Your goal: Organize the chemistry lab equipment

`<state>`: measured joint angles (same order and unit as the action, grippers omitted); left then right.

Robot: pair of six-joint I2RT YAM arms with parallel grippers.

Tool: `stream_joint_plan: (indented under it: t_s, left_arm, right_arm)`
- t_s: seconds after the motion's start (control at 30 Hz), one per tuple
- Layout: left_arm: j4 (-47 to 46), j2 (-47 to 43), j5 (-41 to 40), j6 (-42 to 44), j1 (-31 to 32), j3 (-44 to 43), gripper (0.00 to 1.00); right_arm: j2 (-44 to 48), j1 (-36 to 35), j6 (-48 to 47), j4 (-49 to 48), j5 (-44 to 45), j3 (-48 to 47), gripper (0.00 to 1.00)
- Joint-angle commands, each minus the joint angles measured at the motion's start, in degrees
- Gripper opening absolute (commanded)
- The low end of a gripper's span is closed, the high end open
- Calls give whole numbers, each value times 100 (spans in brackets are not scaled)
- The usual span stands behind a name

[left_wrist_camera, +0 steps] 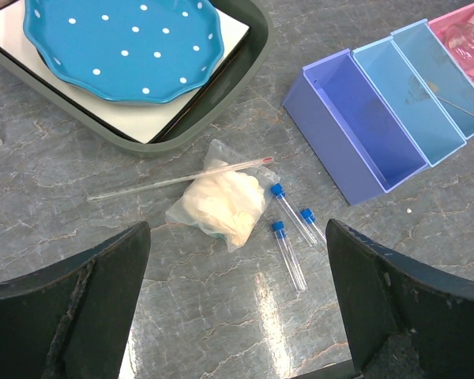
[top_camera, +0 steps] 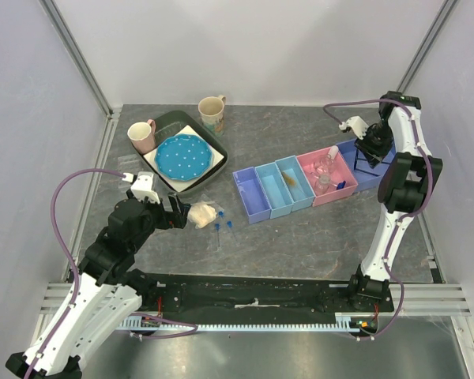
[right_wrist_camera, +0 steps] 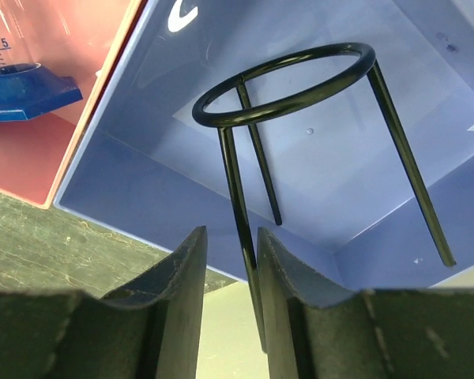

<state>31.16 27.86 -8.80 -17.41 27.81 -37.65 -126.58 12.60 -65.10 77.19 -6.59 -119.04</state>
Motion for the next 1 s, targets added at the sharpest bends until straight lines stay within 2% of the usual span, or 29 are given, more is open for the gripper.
stream_joint_plan:
  t_s: [0.0, 0.2, 0.3, 0.33, 0.43, 0.5, 0.57, 0.63, 0.7, 0.77, 0.97]
  left_arm:
    - [-259, -17, 18, 203, -13, 3, 98]
    - [-259, -35, 54, 177, -13, 3, 98]
    - [-224, -70, 80, 115, -13, -14, 98]
    - [-215, -113, 115, 45, -13, -23, 99]
    - [-84, -210, 334, -279, -13, -76, 100]
    - [65, -298, 685, -534, -13, -128, 100]
    - [180, -324, 1062, -965, -13, -164, 100]
    - [259, -360, 1309, -1368, -13, -181, 99]
    - [347, -325, 1529, -1624, -13, -208, 99]
    - [444, -272, 1731, -1897, -13, -216, 98]
    - [540, 263, 2092, -2381, -4, -217, 94]
  right_arm:
    - [589, -3, 313, 148, -166, -172, 40]
    - [1590, -3, 805, -309, -702, 337, 46]
    - [2292, -3, 1068, -608, -1369, 899, 49]
    - [2479, -12, 1122, -748, -1876, 1083, 50]
    - [3287, -47, 1271, -1081, -2695, 1961, 51]
    - [4005, -56, 1499, -1468, -3644, 2848, 52]
    - [4508, -56, 1868, -2153, -4564, 3821, 56]
    - [5186, -56, 2333, -3020, -5052, 4466, 65]
    - [5686, -56, 2896, -3533, -5639, 5222, 69]
    - [5872, -56, 3117, -3974, -5888, 5705, 73]
    - [5830, -56, 3074, -4036, -6284, 6358, 77]
